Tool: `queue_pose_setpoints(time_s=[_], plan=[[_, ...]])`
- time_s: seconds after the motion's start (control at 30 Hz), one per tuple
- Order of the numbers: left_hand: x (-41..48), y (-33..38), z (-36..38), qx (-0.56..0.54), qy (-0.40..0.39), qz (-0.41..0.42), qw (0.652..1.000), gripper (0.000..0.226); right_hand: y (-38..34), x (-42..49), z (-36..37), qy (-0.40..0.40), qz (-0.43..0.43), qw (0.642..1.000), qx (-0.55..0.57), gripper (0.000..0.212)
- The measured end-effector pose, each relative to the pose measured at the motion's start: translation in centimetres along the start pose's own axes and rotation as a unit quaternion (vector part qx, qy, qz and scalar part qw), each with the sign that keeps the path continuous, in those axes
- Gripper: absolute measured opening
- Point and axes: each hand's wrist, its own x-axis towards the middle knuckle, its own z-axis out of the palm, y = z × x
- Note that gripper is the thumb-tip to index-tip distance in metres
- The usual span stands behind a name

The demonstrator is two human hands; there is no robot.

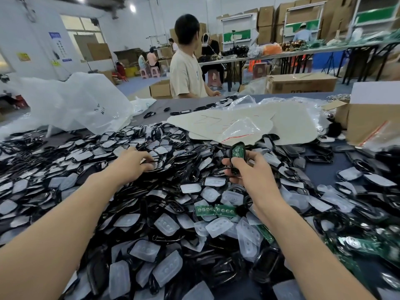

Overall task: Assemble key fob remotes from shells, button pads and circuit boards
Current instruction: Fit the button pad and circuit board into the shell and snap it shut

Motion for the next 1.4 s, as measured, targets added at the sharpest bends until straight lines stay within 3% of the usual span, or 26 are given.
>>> queue_pose_setpoints(time_s=[0.27, 0.4, 0.57, 0.7, 0.83, 0.97, 1.4], plan=[[-0.9, 0.5, -0.5, -0.037, 0.042, 0.025, 0.998, 0.014, -0.7, 0.1, -0.5, -0.009, -0.011, 0.999, 0.051, 0.02], [-2.7, 2.9, -1.5, -0.173, 0.09, 0.037, 0.98, 0.011, -1.8, -0.6, -1.1, -0.018, -0.029, 0.997, 0.064, 0.026], [-7.3, 11.8, -0.4, -0.455, 0.082, 0.1, 0.881, 0.007, -2.0, -3.1, -5.1, -0.037, -0.02, 0.997, 0.058, 0.037], [-10.9, 20.0, 3.3, -0.568, 0.01, 0.145, 0.81, 0.007, -1.6, -5.5, -10.7, -0.007, -0.005, 0.999, 0.051, 0.033], [-13.0, 25.9, 6.4, -0.622, -0.058, 0.161, 0.764, 0.01, -1.2, -7.1, -15.1, 0.03, -0.008, 0.999, 0.039, 0.034], [-14.0, 28.4, 8.4, -0.638, -0.067, 0.175, 0.747, 0.002, -1.0, -7.4, -16.6, 0.042, -0.028, 0.998, 0.035, 0.031], [-14.9, 29.3, 10.0, -0.646, -0.06, 0.18, 0.739, 0.01, -0.3, -7.2, -16.3, 0.046, -0.039, 0.997, 0.048, 0.026]])
